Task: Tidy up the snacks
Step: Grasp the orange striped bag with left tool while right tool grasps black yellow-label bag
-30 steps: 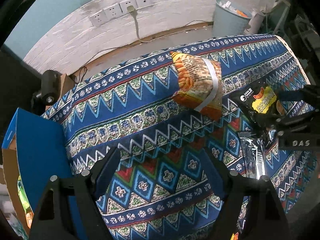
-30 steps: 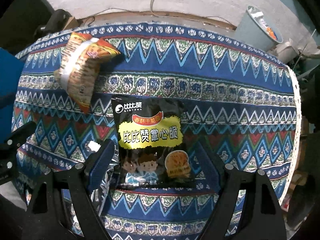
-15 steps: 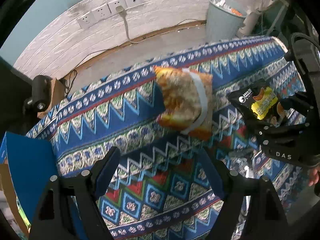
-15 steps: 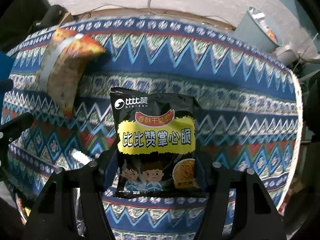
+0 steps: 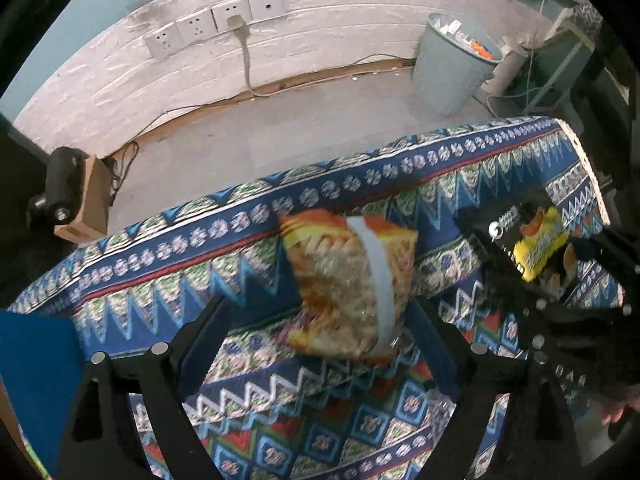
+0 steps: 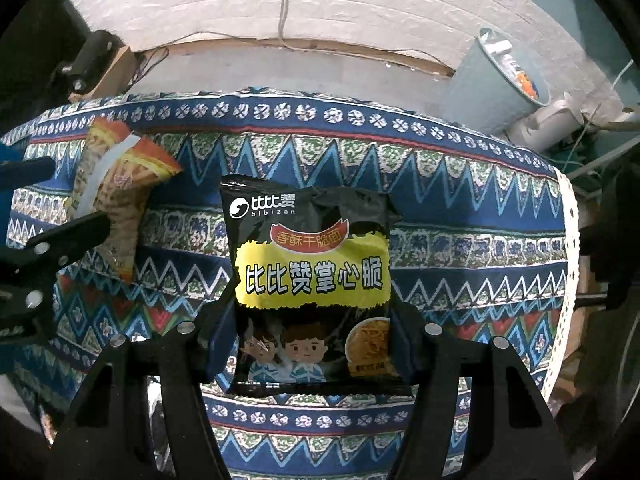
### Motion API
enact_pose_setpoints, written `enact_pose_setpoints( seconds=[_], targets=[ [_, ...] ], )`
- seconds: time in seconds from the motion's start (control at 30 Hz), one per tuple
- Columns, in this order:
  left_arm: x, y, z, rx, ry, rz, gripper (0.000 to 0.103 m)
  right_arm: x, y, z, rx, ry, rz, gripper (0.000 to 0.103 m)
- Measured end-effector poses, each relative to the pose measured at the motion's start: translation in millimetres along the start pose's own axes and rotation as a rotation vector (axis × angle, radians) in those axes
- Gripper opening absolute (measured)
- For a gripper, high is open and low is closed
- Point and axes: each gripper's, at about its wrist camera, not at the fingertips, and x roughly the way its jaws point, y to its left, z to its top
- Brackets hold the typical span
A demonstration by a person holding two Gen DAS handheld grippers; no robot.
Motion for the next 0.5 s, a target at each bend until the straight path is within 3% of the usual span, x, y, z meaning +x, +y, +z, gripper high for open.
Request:
enact_pose_setpoints(
  seconds=[0.33,0.4,0.43,0.5],
  targets=[
    [21,-17,0,0.078,-0.017,0.055,0.089,8,1,-4,-0.005,0.01,-0.017,0.064],
    [22,-20,-3,0.112,-0.025,0.052,0.08,8,1,-4,0.003,0.009,-0.009,0.064],
    [23,-23,-4,0.132,-0.026,0.058,0.069,8,1,-4,0.005,0.009,-0.007,0.064],
    [25,-25,-6,0.165,-0.017,0.057,0.057,8,1,-5,0.008,0.009,-0.004,0.064]
  ],
)
